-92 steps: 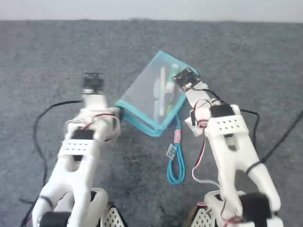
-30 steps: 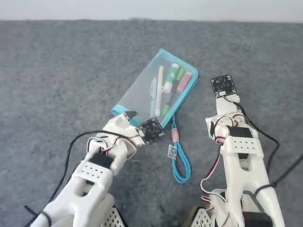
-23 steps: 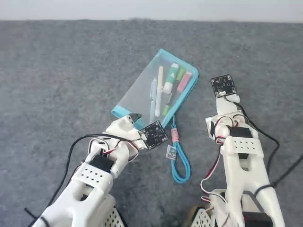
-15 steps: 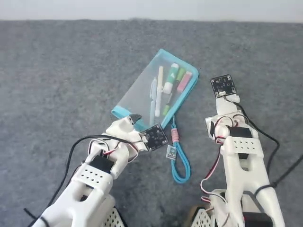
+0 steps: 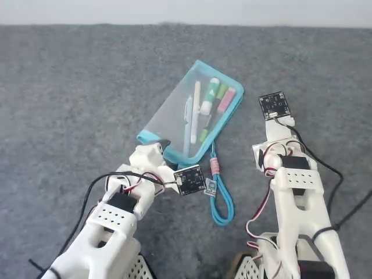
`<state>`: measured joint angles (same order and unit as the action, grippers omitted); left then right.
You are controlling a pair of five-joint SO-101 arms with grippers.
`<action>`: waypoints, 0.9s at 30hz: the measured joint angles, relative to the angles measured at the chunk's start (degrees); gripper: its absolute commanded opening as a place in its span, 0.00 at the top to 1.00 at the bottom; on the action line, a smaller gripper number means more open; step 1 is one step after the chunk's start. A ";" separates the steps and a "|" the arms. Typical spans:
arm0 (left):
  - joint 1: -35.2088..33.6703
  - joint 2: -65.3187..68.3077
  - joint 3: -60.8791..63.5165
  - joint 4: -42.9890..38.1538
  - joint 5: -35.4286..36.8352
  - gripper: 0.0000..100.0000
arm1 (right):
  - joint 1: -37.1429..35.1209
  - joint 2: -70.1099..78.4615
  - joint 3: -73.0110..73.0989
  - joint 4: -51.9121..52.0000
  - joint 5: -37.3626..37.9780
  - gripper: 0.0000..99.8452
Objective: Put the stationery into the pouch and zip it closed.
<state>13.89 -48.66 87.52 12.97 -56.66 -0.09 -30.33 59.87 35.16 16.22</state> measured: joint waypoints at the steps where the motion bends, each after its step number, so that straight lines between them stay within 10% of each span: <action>1: 0.00 0.00 0.09 -0.88 -0.26 0.72 | 0.00 0.00 0.00 0.00 0.00 0.81; 27: 1.58 -0.79 6.59 -15.56 -3.43 0.71 | 0.00 0.00 0.00 0.00 0.00 0.81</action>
<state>15.47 -49.45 94.11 -2.59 -60.09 -0.09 -30.33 59.87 35.16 16.22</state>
